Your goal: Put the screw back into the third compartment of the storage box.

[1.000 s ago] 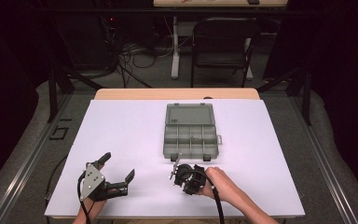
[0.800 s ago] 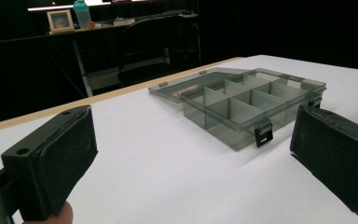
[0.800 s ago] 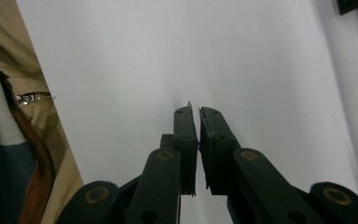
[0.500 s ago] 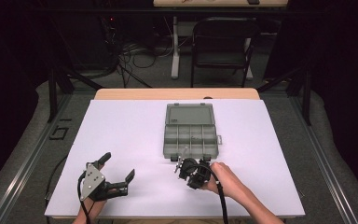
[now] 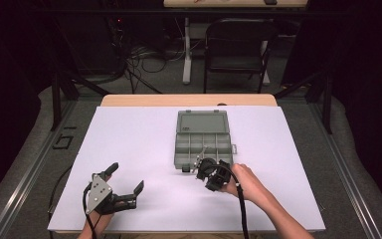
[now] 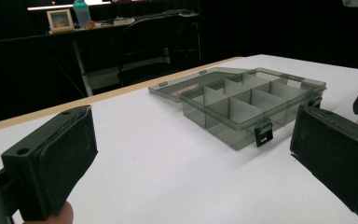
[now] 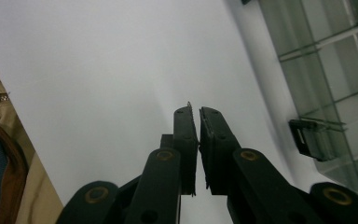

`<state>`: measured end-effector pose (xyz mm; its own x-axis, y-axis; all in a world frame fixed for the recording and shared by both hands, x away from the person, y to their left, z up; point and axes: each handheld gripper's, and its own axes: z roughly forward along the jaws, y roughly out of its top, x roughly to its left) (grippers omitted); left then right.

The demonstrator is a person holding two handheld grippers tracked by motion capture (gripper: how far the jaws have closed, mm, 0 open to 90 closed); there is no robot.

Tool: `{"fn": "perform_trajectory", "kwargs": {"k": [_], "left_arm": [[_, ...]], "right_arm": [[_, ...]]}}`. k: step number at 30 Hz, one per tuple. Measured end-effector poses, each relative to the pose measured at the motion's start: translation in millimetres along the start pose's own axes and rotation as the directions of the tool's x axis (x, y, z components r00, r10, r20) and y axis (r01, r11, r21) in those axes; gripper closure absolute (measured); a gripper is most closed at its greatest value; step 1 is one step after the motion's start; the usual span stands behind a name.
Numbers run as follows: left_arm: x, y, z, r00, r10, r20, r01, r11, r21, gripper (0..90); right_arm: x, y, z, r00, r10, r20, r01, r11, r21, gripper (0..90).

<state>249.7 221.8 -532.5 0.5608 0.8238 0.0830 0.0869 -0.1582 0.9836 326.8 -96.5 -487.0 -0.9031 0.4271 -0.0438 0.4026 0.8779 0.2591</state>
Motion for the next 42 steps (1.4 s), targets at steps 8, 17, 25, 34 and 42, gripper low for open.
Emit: {"fn": "perform_trajectory", "kwargs": {"k": [8,17,25,34,42], "left_arm": [[0.0,0.0,0.2,1.0000,0.001,0.001,-0.001,1.0000,0.001,0.1],[0.0,0.0,0.1,1.0000,0.000,0.000,0.000,1.0000,-0.001,0.1],[0.2,0.0,0.2,1.0000,0.003,0.002,-0.003,1.0000,0.001,0.1],[0.1,0.0,0.2,1.0000,0.002,0.003,-0.002,1.0000,0.001,0.1],[0.1,-0.2,0.5,1.0000,0.002,0.003,-0.002,1.0000,0.002,0.1]], "right_arm": [[-16.5,1.9,-11.7,0.9992,0.032,0.024,-0.032,0.999,-0.001,85.6],[-31.4,10.3,-21.4,0.9980,0.045,0.043,-0.045,0.999,-0.010,85.6],[-44.4,16.1,-27.9,0.9960,0.067,0.059,-0.066,0.998,-0.015,85.6],[-60.1,20.8,-32.6,0.9928,0.094,0.073,-0.093,0.995,-0.026,85.6],[-77.1,28.3,-38.0,0.9887,0.120,0.090,-0.118,0.993,-0.025,85.6]]}}
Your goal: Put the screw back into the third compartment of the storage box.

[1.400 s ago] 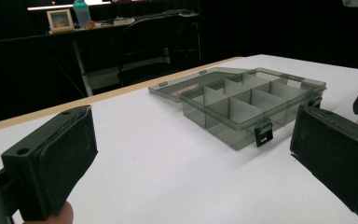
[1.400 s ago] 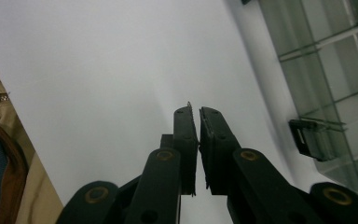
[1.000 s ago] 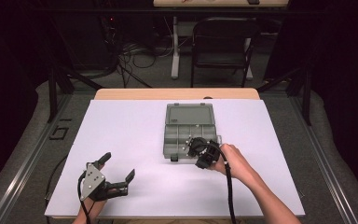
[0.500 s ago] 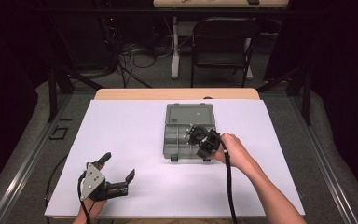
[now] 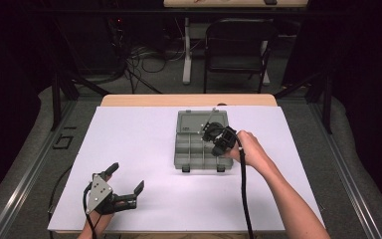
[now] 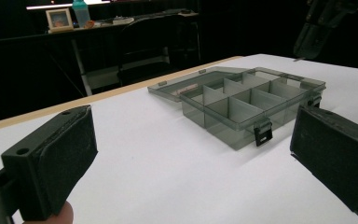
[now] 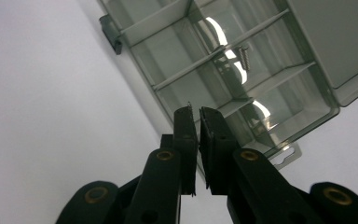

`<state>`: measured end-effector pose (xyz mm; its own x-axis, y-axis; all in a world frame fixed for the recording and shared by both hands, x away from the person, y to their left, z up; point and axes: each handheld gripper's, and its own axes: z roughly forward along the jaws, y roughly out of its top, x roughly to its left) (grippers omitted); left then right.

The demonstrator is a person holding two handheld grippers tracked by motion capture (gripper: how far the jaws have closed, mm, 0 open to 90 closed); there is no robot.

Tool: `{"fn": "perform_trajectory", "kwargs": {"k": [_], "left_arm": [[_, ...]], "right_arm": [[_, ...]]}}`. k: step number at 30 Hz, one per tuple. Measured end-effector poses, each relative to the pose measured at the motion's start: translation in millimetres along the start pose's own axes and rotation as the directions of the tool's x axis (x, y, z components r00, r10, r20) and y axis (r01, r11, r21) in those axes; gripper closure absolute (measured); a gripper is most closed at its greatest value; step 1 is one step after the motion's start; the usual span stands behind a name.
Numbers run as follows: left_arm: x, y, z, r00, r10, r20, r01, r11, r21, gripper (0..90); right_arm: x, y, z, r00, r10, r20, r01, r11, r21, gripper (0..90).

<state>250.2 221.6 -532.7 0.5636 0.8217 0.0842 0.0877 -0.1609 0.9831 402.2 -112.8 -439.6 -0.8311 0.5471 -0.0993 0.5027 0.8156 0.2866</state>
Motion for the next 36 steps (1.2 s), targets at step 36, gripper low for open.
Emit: {"fn": "perform_trajectory", "kwargs": {"k": [36], "left_arm": [[0.7,0.0,-0.6,1.0000,-0.002,0.005,0.002,1.0000,0.000,0.1]], "right_arm": [[-46.9,38.3,46.8,0.9909,0.131,0.030,-0.132,0.991,0.020,64.7]]}}
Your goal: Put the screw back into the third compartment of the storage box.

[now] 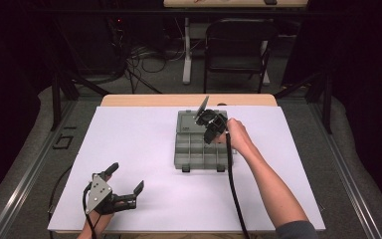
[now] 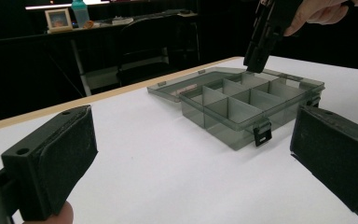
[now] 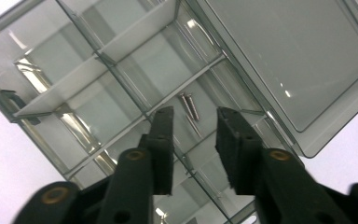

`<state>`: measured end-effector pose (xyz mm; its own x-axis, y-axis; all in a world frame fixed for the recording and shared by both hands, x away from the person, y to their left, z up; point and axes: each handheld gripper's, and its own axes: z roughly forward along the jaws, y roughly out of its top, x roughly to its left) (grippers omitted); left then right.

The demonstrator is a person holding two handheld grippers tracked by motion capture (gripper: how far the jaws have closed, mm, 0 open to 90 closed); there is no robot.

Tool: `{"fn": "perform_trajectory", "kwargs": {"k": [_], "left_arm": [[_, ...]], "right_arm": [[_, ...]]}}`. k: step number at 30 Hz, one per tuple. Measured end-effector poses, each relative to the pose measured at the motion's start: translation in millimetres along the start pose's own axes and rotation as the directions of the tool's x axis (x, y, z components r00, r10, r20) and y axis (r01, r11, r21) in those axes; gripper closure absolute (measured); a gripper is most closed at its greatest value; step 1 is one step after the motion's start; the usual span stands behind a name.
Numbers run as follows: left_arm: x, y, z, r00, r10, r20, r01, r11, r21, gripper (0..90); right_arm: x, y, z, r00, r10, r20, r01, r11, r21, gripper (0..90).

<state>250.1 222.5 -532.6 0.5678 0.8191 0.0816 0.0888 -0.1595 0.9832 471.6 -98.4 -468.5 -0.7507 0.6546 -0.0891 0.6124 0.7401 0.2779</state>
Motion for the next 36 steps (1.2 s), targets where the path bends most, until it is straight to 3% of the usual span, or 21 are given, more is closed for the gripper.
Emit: {"fn": "perform_trajectory", "kwargs": {"k": [1,5,7,12,15,22,25,26,29,36], "left_arm": [[-0.2,0.1,-0.2,1.0000,-0.002,-0.002,0.002,1.0000,-0.002,0.1],[-0.1,0.1,0.0,1.0000,-0.001,-0.002,0.001,1.0000,-0.001,0.1],[-0.2,0.1,0.1,1.0000,0.000,-0.002,0.000,1.0000,-0.001,0.1],[-1.0,0.0,0.7,1.0000,-0.002,0.000,0.002,1.0000,0.001,0.1],[-1.2,0.0,1.4,1.0000,0.000,0.001,0.000,1.0000,0.000,0.1],[-0.2,-0.5,-0.5,1.0000,0.005,0.001,-0.005,1.0000,0.002,0.1],[-0.6,-0.4,0.4,1.0000,0.001,0.001,-0.001,1.0000,0.002,0.1],[-1.1,-0.6,0.8,1.0000,-0.001,0.002,0.001,1.0000,0.002,0.0],[-1.4,-0.5,1.5,1.0000,0.006,0.006,-0.006,1.0000,0.008,0.1],[-1.3,-0.8,1.6,1.0000,0.002,0.006,-0.002,0.9999,0.011,0.0]], "right_arm": [[-0.5,-1.0,-0.5,0.9999,-0.013,-0.006,0.013,1.000,-0.021,62.3],[1.9,-9.3,-5.2,0.9998,0.010,-0.018,-0.011,0.998,-0.063,47.7],[1.5,-12.0,-6.8,0.9999,-0.002,-0.016,0.001,0.997,-0.078,45.0],[9.9,-34.3,-20.0,0.9993,0.018,-0.033,-0.023,0.984,-0.178,20.3],[16.1,-47.7,-27.2,0.9996,0.015,-0.024,-0.020,0.974,-0.226,14.7],[33.9,-81.6,-37.2,1.0000,0.001,-0.009,-0.004,0.930,-0.366,0.5],[43.6,-98.9,-40.8,0.9999,0.010,0.001,-0.009,0.908,-0.419,0.0],[46.6,-106.2,-42.0,1.0000,0.002,0.002,-0.001,0.893,-0.450,0.0],[53.6,-120.9,-44.4,0.9999,0.009,0.011,-0.002,0.871,-0.492,0.0],[64.8,-153.1,-47.2,0.9991,0.023,0.035,0.000,0.828,-0.561,0.0]]}}
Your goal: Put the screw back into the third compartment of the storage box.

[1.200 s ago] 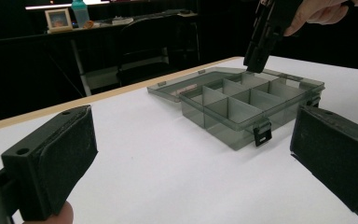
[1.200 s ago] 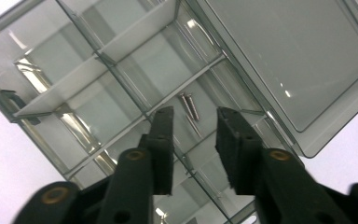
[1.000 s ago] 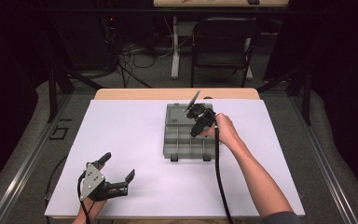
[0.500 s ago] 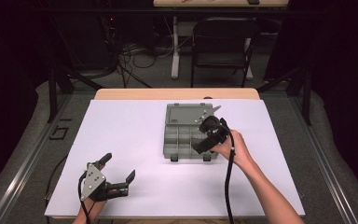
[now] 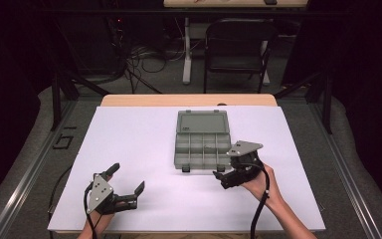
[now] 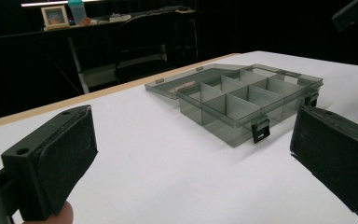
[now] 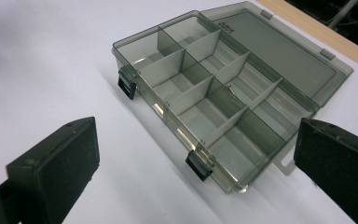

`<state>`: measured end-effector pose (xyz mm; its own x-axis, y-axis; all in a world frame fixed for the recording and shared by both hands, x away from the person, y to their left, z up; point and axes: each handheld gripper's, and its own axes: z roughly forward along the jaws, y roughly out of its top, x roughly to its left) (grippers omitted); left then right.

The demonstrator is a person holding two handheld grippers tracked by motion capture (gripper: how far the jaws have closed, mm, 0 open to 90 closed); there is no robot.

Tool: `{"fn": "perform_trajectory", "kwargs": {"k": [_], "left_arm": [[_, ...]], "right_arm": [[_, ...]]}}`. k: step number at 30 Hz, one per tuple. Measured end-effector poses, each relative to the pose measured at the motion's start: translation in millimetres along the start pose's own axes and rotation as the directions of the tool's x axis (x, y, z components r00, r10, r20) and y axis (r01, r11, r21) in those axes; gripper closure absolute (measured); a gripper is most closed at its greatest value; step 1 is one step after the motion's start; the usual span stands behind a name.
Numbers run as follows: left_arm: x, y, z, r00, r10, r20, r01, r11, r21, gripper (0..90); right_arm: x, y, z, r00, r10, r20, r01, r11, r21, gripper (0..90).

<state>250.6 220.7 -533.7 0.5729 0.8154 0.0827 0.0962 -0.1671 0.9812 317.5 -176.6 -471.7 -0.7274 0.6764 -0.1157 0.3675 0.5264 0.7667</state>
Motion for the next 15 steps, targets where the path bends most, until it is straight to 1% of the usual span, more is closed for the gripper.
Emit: {"fn": "perform_trajectory", "kwargs": {"k": [4,6,7,9,12,14,15], "left_arm": [[0.1,0.1,-0.2,1.0000,-0.002,-0.001,0.002,1.0000,-0.004,0.1],[0.1,0.0,0.2,1.0000,0.002,0.003,-0.002,1.0000,0.004,0.1],[-0.6,-0.1,0.3,1.0000,-0.004,0.002,0.004,1.0000,0.002,0.1],[-0.3,0.0,0.3,1.0000,0.008,0.005,-0.008,1.0000,0.005,0.1],[-0.2,-0.1,0.2,1.0000,0.005,0.007,-0.005,1.0000,0.007,0.0],[-0.3,-0.2,0.2,1.0000,0.003,0.007,-0.003,1.0000,0.007,0.1],[-0.2,-0.3,0.3,1.0000,0.002,0.008,-0.002,1.0000,0.007,0.1]], "right_arm": [[3.5,-17.8,-9.5,0.9995,0.008,0.032,-0.006,0.999,-0.050,0.0],[4.6,-26.7,-14.5,0.9992,0.020,0.035,-0.017,0.996,-0.091,0.0],[4.7,-30.4,-17.3,0.9991,0.022,0.036,-0.018,0.994,-0.104,0.0],[5.4,-37.1,-22.6,0.9987,0.028,0.042,-0.022,0.990,-0.142,0.0],[6.9,-46.0,-29.4,0.9980,0.031,0.056,-0.020,0.983,-0.183,0.0],[7.5,-48.0,-30.4,0.9978,0.031,0.059,-0.019,0.982,-0.190,0.0],[9.4,-55.4,-34.1,0.9978,0.029,0.059,-0.015,0.974,-0.225,0.0]]}}
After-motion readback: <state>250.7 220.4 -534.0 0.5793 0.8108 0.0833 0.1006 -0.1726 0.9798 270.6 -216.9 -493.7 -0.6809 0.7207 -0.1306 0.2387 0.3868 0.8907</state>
